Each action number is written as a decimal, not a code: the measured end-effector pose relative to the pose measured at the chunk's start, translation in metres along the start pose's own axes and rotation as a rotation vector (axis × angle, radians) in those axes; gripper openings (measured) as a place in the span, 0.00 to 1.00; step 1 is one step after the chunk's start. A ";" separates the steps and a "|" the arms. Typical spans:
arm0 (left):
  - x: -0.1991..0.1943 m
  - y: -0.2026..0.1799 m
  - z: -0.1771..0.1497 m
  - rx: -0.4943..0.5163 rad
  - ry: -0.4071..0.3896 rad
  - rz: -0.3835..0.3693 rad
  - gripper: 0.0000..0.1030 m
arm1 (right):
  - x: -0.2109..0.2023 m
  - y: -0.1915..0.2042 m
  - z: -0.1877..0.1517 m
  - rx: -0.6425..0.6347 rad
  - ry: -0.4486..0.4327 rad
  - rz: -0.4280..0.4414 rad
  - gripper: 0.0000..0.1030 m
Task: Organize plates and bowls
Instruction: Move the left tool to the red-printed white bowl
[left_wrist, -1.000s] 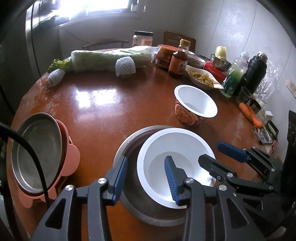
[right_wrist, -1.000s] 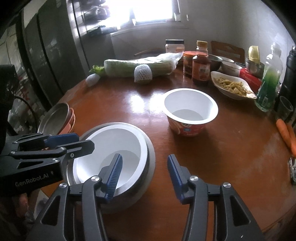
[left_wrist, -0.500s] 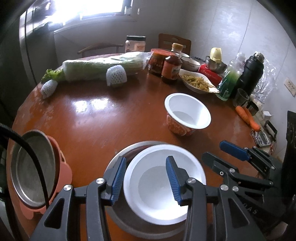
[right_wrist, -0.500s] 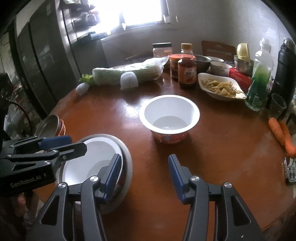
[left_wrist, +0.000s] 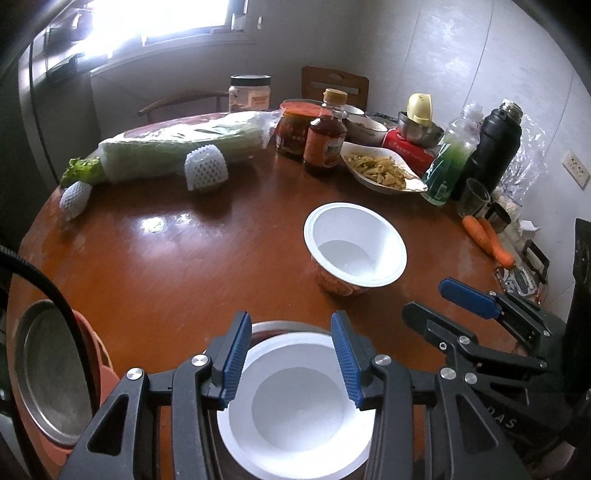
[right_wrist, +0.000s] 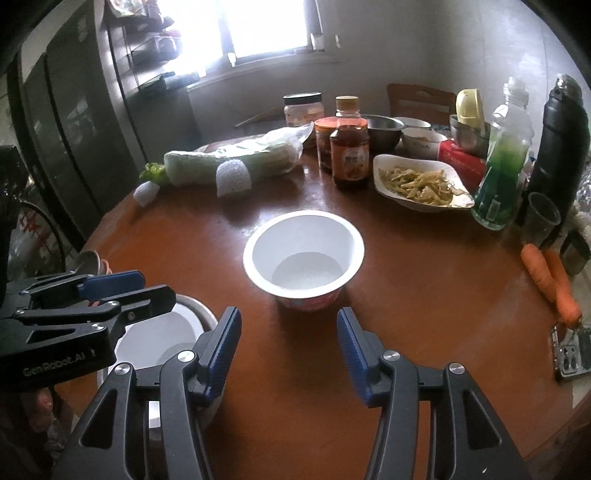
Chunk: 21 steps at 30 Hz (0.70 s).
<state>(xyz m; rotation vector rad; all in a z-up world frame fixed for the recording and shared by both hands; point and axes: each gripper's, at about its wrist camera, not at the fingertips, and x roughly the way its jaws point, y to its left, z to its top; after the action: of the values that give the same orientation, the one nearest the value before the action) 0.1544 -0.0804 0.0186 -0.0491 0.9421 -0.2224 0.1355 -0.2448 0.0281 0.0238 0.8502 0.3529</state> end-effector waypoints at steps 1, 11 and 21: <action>0.002 -0.001 0.002 0.001 0.001 -0.001 0.44 | 0.000 -0.001 0.001 0.000 0.000 -0.002 0.54; 0.013 -0.004 0.020 0.008 0.008 -0.005 0.45 | 0.008 -0.010 0.011 0.019 0.006 -0.012 0.55; 0.024 -0.008 0.034 0.008 -0.005 -0.037 0.50 | 0.022 -0.019 0.016 0.037 0.026 -0.019 0.55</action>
<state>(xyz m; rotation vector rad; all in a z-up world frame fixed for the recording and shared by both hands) 0.1943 -0.0947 0.0207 -0.0596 0.9353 -0.2601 0.1664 -0.2536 0.0196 0.0452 0.8823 0.3205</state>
